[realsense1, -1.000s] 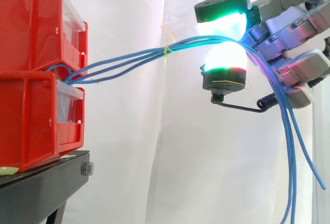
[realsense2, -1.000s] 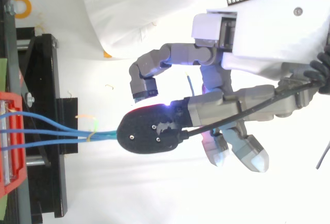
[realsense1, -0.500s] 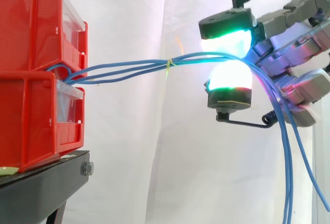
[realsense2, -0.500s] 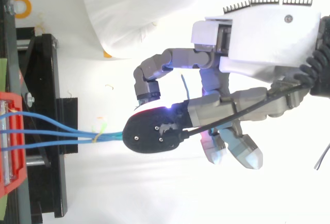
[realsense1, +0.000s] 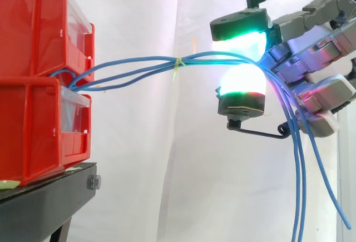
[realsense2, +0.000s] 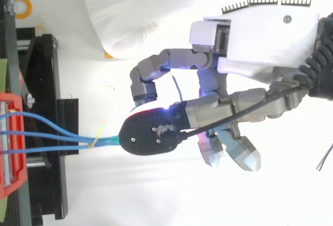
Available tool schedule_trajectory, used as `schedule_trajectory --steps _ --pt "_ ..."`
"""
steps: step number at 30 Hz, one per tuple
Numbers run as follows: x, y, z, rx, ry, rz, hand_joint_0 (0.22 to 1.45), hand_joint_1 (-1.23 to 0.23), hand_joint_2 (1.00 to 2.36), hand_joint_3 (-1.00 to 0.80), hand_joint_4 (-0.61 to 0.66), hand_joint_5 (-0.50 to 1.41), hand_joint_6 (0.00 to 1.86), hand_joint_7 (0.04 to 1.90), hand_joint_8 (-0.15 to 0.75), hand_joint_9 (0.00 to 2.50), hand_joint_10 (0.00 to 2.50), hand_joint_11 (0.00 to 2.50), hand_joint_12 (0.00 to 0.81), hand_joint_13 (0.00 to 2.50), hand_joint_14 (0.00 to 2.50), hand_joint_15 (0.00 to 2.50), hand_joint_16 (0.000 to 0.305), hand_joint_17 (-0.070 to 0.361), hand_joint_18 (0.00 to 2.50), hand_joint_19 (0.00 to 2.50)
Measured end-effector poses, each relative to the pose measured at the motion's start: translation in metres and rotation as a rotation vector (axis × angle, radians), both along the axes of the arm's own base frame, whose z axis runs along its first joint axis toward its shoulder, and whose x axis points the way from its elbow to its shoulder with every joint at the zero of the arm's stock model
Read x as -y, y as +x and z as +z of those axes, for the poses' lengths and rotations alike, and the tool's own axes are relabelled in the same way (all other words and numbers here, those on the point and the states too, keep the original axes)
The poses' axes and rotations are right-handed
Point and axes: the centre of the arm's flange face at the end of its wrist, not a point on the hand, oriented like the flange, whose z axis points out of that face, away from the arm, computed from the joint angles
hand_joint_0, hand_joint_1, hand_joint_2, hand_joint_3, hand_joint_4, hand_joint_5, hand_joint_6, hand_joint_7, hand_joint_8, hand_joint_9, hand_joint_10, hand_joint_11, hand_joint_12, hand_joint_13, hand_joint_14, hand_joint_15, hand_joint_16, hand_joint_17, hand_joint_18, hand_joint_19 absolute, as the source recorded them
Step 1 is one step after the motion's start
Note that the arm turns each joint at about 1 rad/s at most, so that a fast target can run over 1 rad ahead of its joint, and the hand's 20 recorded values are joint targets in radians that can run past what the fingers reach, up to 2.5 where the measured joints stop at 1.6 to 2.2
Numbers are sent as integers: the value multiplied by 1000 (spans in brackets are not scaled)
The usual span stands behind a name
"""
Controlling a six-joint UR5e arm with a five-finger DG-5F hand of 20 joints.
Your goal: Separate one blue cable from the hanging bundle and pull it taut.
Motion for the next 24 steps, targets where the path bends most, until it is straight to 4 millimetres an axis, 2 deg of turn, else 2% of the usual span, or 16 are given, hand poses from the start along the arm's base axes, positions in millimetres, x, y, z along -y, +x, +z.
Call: schedule_trajectory --steps 5,6,7,8,11,14,16,17,18,19,21,24 --pt "0 0 0 2 1 0 671 -570 1016 -216 300 124 500 1455 199 1987 20 505 299 1477 21 591 67 151 1218 556" --pt "0 1 0 4 1 0 623 -520 1012 -326 256 124 500 1457 200 1974 22 499 296 1467 23 604 72 163 1201 559" --pt "0 1 0 6 1 0 522 -345 1003 -459 241 115 539 1369 219 1973 20 487 304 1458 22 595 80 179 1168 541" --pt "0 1 0 7 1 1 458 -241 1000 -500 252 121 529 1392 230 1996 18 452 322 1481 22 567 88 198 1209 512" --pt "-1 1 0 10 2 1 402 -161 1000 -500 265 129 510 1442 251 2021 17 411 344 1514 17 543 95 214 1266 477" --pt "-1 1 0 10 2 1 391 -145 1000 -500 277 132 504 1443 255 2028 16 384 349 1527 18 528 96 217 1277 468" --pt "-1 1 0 10 2 1 399 -207 1000 -500 267 131 505 1441 248 2035 17 403 346 1525 17 535 95 215 1265 473" --pt "-1 1 0 10 2 1 405 -340 1000 -500 254 130 507 1450 257 2021 17 411 352 1517 17 539 95 214 1250 473" --pt "-1 1 0 10 2 1 405 -351 1000 -500 253 129 507 1449 257 2012 17 414 349 1513 17 533 95 214 1244 475" --pt "-1 1 0 10 2 1 424 -475 1000 -500 239 116 530 1397 258 1970 18 427 345 1469 19 551 92 207 1184 490" --pt "-1 1 0 11 1 1 452 -600 1000 -500 232 103 562 1331 264 1923 18 447 343 1423 20 552 89 200 1133 505" --pt "-1 2 0 13 1 2 465 -644 1000 -500 237 100 573 1298 259 1916 20 449 340 1414 21 563 87 195 1106 506"
